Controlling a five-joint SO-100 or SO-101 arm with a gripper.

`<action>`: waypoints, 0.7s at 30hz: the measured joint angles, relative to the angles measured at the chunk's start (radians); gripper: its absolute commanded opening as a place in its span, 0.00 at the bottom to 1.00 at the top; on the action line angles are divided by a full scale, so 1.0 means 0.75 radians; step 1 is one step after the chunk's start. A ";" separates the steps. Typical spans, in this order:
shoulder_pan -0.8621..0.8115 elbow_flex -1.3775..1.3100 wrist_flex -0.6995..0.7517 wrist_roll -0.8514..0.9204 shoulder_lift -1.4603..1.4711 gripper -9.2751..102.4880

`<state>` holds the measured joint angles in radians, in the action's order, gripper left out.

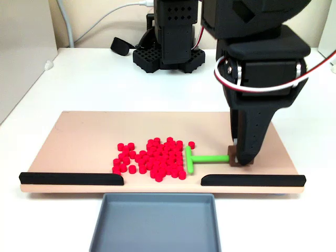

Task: Gather the left side granules

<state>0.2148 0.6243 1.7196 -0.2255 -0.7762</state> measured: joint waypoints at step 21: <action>0.119 0.499 0.004 0.186 -0.530 0.08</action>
<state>0.3037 0.9986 1.7227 -0.0859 -1.1735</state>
